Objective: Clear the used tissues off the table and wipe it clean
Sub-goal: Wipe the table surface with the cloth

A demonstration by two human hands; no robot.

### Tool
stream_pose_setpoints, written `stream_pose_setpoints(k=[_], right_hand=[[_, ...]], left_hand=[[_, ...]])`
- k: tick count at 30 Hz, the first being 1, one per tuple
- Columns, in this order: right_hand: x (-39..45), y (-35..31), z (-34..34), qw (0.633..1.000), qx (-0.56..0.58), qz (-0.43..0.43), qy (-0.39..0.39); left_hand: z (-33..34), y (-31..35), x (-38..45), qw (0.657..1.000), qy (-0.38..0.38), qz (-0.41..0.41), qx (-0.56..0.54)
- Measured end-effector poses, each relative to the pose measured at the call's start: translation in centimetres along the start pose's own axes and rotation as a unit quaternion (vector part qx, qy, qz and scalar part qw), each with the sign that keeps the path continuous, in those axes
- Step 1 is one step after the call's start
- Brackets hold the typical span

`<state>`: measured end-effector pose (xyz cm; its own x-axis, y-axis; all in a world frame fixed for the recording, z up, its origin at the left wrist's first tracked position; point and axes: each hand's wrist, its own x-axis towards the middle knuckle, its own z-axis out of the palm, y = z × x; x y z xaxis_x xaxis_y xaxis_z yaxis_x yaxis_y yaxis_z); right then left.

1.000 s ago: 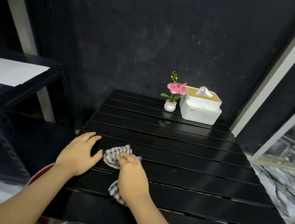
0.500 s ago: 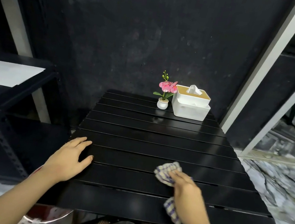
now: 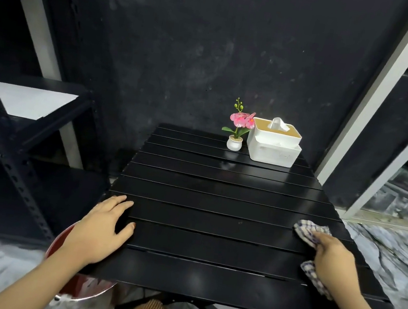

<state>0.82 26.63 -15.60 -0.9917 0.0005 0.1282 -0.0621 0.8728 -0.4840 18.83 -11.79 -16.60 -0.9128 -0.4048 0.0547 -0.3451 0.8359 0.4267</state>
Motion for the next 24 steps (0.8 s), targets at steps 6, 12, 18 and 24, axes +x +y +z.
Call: stream_pose_setpoints(k=[6,12,18,24], right_hand=[[-1.4,-8.3,3.9,0.991,0.047,-0.104,-0.069],[-5.1,-16.1,8.9,0.965,0.053,-0.232,-0.11],[-8.7,-19.1,11.3,0.938,0.048,-0.302,-0.163],[-9.3,-16.3,10.4,0.923,0.036,-0.32,-0.211]], left_hand=[[0.1,0.1,-0.1,1.0,0.003,-0.001,0.0],[0.0,0.2,-0.2,1.0,0.005,0.001,0.0],[-0.1,-0.1,-0.1,1.0,0.003,0.001,-0.001],[-0.1,0.0,-0.3,1.0,-0.005,-0.003,0.009]])
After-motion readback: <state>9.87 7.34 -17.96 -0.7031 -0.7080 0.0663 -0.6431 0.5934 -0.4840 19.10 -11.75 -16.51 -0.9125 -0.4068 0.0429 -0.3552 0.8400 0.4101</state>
